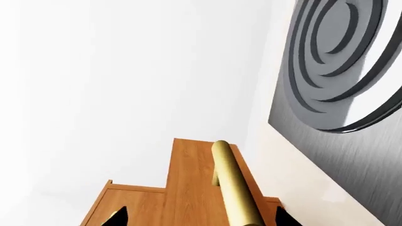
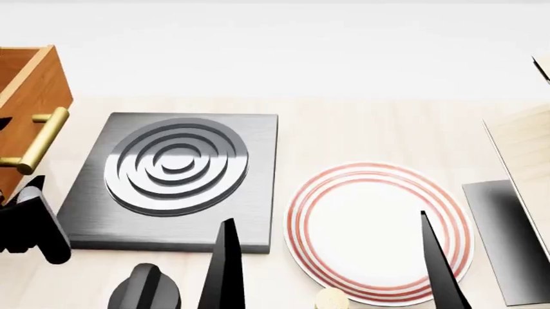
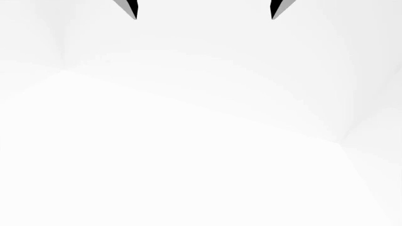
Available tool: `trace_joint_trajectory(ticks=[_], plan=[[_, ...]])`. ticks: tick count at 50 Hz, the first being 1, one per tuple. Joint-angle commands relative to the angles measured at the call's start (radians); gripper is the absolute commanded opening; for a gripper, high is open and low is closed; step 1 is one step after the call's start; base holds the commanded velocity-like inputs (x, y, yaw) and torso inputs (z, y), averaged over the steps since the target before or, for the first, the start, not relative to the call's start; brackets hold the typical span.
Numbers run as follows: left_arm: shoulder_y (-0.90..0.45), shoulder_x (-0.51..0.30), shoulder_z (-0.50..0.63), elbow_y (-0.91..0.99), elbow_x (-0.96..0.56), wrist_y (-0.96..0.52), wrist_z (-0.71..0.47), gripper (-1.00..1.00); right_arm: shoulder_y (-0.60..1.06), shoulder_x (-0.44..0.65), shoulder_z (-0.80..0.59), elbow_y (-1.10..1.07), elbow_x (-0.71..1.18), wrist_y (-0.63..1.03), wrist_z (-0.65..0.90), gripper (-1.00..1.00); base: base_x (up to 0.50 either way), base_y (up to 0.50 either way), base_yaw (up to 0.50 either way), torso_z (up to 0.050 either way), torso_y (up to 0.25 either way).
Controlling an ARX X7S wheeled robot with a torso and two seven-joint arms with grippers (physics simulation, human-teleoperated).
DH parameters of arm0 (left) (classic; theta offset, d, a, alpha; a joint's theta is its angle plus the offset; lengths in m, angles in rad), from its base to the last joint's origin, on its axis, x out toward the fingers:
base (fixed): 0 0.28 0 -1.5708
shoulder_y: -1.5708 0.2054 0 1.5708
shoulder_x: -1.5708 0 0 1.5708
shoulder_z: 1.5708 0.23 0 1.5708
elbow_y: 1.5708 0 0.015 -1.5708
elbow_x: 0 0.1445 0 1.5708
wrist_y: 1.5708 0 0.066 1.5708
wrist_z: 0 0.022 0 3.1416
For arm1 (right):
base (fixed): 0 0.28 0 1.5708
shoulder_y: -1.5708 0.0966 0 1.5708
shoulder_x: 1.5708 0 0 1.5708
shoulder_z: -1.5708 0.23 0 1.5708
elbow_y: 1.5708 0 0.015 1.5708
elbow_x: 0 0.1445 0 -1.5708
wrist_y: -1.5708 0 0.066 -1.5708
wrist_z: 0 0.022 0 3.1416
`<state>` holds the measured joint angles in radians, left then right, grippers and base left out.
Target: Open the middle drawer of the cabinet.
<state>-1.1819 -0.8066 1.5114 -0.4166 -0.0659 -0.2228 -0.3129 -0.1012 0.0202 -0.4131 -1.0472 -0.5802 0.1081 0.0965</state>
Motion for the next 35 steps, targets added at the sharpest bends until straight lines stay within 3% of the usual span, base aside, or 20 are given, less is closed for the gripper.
trace_joint_trajectory(ticks=[1, 24, 35], plan=[[0.011, 0.034, -0.038, -0.008, 0.107, 0.015, -0.044, 1.0, 0.001, -0.02, 0.025, 0.0, -0.019, -0.005, -0.024, 1.0, 0.0, 0.0, 0.0, 0.0, 0.0], [0.101, 0.021, -0.03, 0.034, 0.081, 0.012, -0.071, 1.0, -0.003, -0.02, 0.035, 0.0, -0.015, -0.012, -0.024, 1.0, 0.0, 0.0, 0.0, 0.0, 0.0], [0.094, -0.093, -0.107, 0.318, 0.064, -0.043, -0.183, 1.0, -0.006, -0.02, 0.03, 0.0, -0.022, -0.015, -0.024, 1.0, 0.0, 0.0, 0.0, 0.0, 0.0]])
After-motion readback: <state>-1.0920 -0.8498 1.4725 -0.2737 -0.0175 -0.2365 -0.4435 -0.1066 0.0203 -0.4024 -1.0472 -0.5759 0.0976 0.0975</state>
